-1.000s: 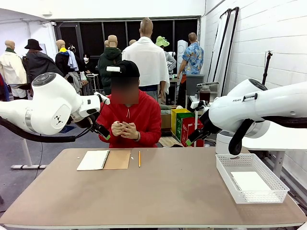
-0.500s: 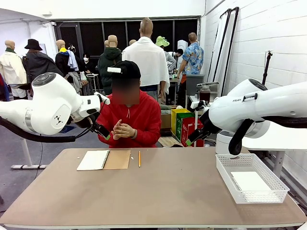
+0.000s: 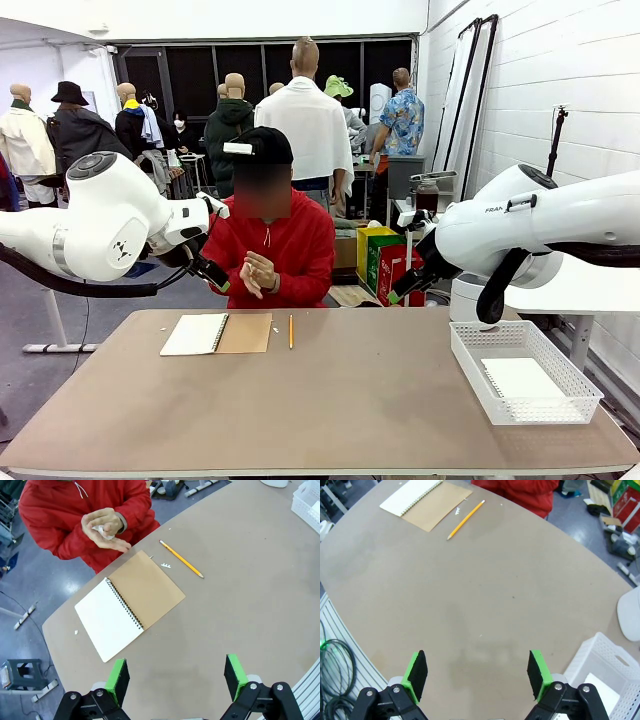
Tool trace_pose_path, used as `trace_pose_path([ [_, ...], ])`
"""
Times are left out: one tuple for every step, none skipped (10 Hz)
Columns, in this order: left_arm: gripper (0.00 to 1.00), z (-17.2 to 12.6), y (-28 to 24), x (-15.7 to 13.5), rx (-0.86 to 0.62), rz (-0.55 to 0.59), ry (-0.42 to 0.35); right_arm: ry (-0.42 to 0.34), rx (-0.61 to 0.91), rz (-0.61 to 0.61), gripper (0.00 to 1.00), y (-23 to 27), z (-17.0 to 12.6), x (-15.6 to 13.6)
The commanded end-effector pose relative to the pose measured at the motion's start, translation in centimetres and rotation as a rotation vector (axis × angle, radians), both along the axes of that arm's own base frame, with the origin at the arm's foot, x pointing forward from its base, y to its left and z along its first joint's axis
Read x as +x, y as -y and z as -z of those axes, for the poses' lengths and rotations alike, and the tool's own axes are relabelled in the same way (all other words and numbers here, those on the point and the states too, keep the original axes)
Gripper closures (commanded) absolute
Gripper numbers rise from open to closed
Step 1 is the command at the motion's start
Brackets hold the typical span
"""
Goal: Sort the paper based on its condition.
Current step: If a person hands you a paper, place it in the Organizing basket , and if it's crumpled, put it in the Trash can.
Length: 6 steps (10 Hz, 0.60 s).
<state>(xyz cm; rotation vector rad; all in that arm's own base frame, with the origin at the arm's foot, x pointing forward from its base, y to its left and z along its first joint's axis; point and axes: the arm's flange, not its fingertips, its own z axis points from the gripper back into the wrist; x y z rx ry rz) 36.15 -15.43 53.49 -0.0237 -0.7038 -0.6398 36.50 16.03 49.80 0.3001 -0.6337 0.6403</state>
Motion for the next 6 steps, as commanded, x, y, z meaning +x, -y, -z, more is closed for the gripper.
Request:
trace_pose_path([
  [0.00,0.02,-0.11,0.02,0.000,-0.002,-0.003,0.000,-0.006,-0.002,0.00,-0.04,0.04,-0.06],
  [0.00,0.02,-0.11,0.02,0.000,-0.002,-0.003,0.000,-0.006,-0.002,0.00,-0.04,0.04,-0.06],
  [0.00,0.02,-0.11,0.02,0.000,-0.002,-0.003,0.000,-0.006,-0.002,0.00,-0.04,0.04,-0.06],
  [0.00,0.02,-0.11,0.02,0.000,-0.002,-0.003,0.000,-0.006,-0.002,0.00,-0.04,0.04,-0.06],
  [0.00,0.02,-0.11,0.02,0.000,-0.002,-0.003,0.000,-0.006,-0.002,0.00,-0.04,0.04,-0.06],
  [0.00,0.02,-0.11,0.02,0.000,-0.002,-0.003,0.000,-0.006,-0.002,0.00,-0.04,0.04,-0.06],
])
